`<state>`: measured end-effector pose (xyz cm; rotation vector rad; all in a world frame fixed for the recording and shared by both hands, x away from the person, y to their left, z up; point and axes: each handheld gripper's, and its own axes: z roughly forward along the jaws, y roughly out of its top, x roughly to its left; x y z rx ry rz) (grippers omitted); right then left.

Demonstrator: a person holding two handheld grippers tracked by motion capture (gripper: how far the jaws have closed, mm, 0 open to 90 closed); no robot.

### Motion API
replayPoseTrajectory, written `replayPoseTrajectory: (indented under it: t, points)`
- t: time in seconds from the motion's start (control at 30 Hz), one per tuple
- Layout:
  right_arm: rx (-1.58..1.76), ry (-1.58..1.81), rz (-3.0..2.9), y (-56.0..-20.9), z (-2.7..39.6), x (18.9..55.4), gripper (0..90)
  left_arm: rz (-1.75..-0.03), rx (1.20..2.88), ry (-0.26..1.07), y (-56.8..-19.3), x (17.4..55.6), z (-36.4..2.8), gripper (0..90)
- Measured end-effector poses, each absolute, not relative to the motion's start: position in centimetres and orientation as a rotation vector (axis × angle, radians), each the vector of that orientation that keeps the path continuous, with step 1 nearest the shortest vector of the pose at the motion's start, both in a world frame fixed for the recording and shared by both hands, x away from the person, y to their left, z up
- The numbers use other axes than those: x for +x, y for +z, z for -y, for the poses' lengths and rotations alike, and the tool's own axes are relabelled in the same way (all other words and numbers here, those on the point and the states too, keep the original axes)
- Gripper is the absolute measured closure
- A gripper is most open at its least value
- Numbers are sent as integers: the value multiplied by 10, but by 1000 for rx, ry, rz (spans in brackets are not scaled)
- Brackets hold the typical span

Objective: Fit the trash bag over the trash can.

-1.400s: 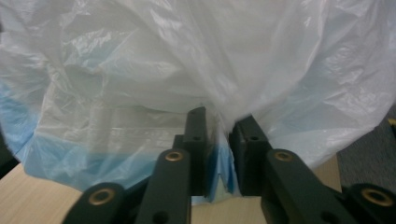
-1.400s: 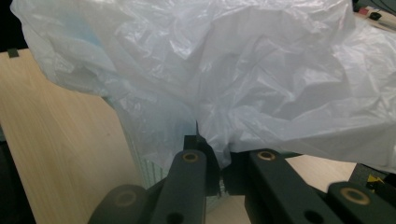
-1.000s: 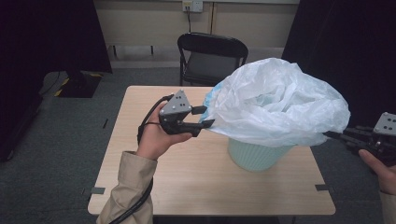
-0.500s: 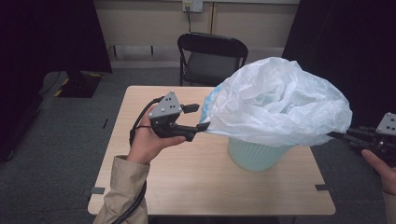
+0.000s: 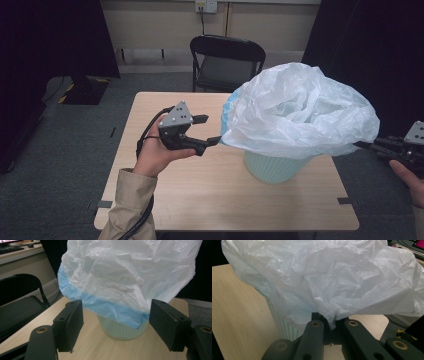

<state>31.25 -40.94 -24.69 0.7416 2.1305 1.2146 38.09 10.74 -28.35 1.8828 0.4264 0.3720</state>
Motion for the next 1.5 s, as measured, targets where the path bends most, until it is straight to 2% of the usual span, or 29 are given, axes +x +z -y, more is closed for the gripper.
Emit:
replayPoseTrajectory:
  t: [0.3,0.37,0.43,0.53,0.7,0.77,1.0,1.03,1.1,1.2,1.33,1.5]
  points:
    - [745,1219,-2145,-249,408,315,891,-368,1979,337,-300,386,-86,285]
    - [749,1230,-2144,-250,408,316,891,-311,1995,346,-305,389,-77,320]
    - [755,1248,-2144,-250,409,316,891,-280,2005,346,-307,391,-71,409]
    - [753,1249,-2148,-250,409,318,891,-256,2006,301,-309,396,-62,658]
    - [759,1256,-2154,-250,409,318,888,-260,2051,238,-316,398,-48,871]
    - [761,1260,-2152,-251,411,318,888,-273,2061,217,-320,398,-45,900]
    - [775,1271,-2143,-252,415,317,885,-299,2072,204,-329,396,-49,899]
    - [771,1270,-2143,-252,415,317,884,-340,2041,216,-329,397,-53,838]
    - [771,1270,-2142,-252,414,317,884,-403,1997,256,-327,400,-61,608]
    - [769,1268,-2143,-251,414,317,884,-473,1953,337,-322,405,-73,426]
    - [770,1264,-2146,-253,414,318,872,-408,1993,435,-323,417,-72,356]
    - [772,1266,-2152,-254,414,320,872,-290,2061,405,-340,424,-49,337]
